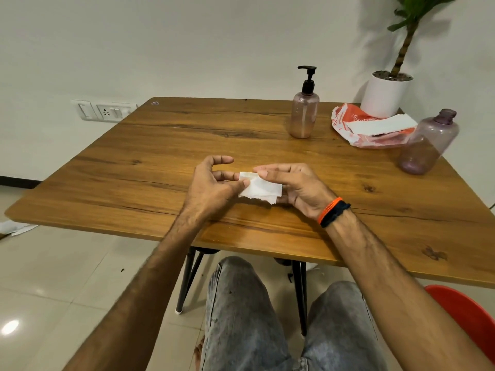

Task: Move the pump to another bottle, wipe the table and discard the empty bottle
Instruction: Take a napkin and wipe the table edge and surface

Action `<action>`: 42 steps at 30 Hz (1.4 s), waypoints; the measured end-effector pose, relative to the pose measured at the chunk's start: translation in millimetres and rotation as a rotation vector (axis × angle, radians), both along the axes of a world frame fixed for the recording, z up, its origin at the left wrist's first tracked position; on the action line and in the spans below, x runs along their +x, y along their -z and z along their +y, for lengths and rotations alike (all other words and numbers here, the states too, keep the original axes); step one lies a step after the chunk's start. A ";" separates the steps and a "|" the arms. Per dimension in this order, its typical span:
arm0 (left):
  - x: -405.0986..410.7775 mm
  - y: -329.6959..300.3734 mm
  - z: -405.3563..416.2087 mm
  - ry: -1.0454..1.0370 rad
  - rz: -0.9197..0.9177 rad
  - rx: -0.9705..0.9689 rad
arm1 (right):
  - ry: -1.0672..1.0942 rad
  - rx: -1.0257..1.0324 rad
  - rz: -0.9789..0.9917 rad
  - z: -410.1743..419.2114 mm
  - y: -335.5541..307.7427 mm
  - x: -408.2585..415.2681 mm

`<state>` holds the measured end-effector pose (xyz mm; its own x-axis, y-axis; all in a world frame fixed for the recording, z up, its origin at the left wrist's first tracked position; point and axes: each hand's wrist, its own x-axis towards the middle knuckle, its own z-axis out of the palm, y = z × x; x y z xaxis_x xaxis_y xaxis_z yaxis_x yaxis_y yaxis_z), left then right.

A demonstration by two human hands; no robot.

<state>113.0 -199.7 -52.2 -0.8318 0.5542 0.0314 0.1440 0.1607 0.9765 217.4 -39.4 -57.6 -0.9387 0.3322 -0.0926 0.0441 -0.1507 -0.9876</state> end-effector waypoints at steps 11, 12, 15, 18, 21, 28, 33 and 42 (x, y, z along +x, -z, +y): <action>-11.8 6.7 -9.1 -0.018 0.237 -0.129 | 0.213 0.021 -0.085 4.9 -0.7 -6.3; -16.6 8.4 -13.6 -0.004 0.326 -0.197 | 0.241 0.023 -0.088 8.5 -2.1 -7.1; -35.4 17.4 -26.7 0.056 0.541 -0.436 | 0.430 0.227 -0.097 22.8 -3.9 -12.5; -49.1 28.0 -33.1 0.103 0.641 -0.603 | 0.624 0.706 -0.080 36.2 -5.1 -21.2; -52.2 35.5 -34.9 0.100 0.673 -0.606 | 0.561 1.077 -0.050 46.6 -4.3 -29.5; -55.3 40.1 -35.3 0.096 0.697 -0.611 | 0.134 1.387 -0.326 49.4 10.7 -44.6; -56.7 43.1 -34.5 0.094 0.710 -0.609 | 0.029 1.382 -0.327 33.3 10.6 -48.8; -57.9 44.8 -34.1 0.077 0.720 -0.616 | -0.302 1.335 -0.085 -31.9 8.2 4.6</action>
